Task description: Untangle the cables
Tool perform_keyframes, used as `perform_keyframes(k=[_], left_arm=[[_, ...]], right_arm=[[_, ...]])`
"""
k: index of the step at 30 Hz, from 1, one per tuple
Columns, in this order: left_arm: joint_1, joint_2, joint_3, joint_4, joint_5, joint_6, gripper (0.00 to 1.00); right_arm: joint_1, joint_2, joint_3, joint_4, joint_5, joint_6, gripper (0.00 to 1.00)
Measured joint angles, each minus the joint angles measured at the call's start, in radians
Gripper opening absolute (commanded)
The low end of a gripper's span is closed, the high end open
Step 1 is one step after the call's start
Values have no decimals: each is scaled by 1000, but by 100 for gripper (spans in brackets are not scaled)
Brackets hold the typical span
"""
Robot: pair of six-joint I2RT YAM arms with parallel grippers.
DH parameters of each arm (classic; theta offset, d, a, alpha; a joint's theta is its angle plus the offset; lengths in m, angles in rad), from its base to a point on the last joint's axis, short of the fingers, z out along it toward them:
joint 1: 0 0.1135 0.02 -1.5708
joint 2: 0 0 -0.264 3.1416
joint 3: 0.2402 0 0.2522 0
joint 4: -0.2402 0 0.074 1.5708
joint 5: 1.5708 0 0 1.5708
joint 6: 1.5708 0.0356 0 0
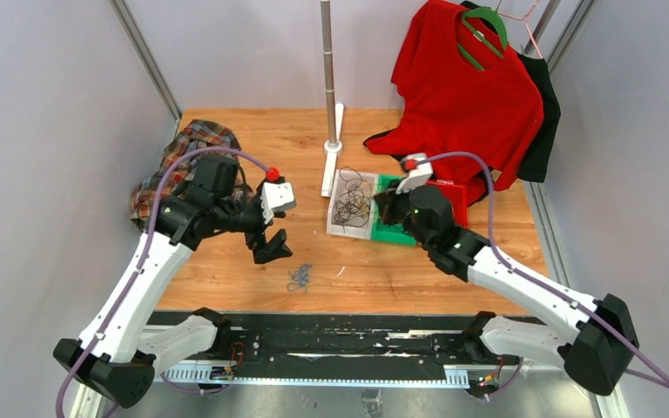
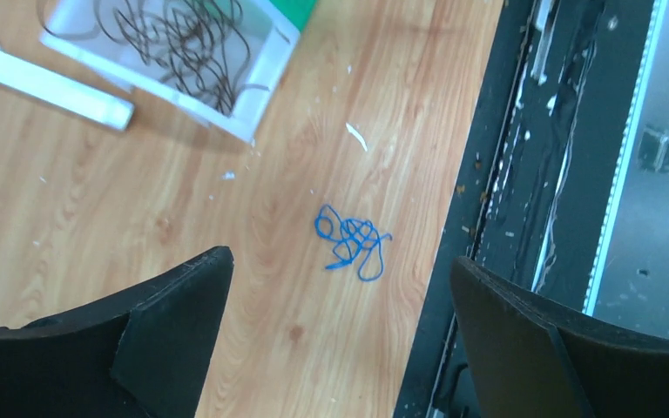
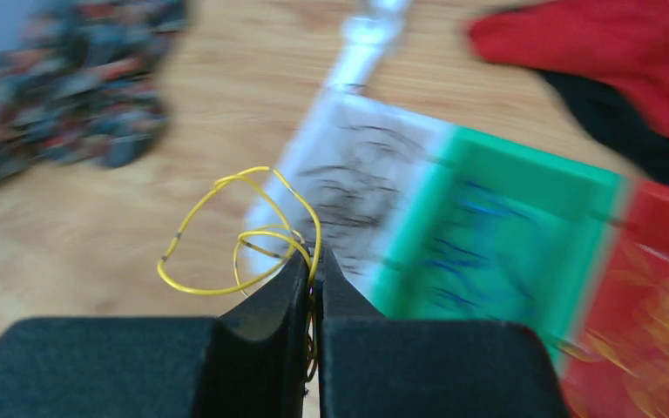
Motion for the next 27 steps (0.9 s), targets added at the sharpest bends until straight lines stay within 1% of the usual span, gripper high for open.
perform_keyframes(k=[1,2,5,7,10,12,15,17,20,21,23,27], left_arm=[[0,3,-19,0,-7,9,98],[0,7,-40,-1,-13,20,98],[0,28,-94,-4,-33,48,98],[-2,43,-132,3,-49,63,98],[-22,66,-188,21,-83,79,98],[-41,83,-219,37,-105,84,98],[-70,108,-263,76,-150,90,98],[-84,122,-288,107,-175,93,98],[-100,152,-317,149,-212,98,100],[-105,164,-326,165,-223,99,99],[-111,189,-342,193,-245,103,95],[-118,240,-377,246,-279,109,88]], right_arm=[[-24,-15,0,-40,45,2,1],[-68,-31,0,-98,108,9,0],[-186,-50,-1,-225,234,22,2],[-269,-51,-2,-297,299,32,4],[-344,-34,-3,-357,359,37,7],[-382,-1,0,-385,380,38,13],[-441,77,16,-419,400,38,29],[-460,120,29,-437,409,33,37],[-468,158,56,-459,417,22,43],[-468,161,68,-463,416,17,45],[-468,150,84,-463,408,10,46],[-468,98,100,-458,376,4,47]])
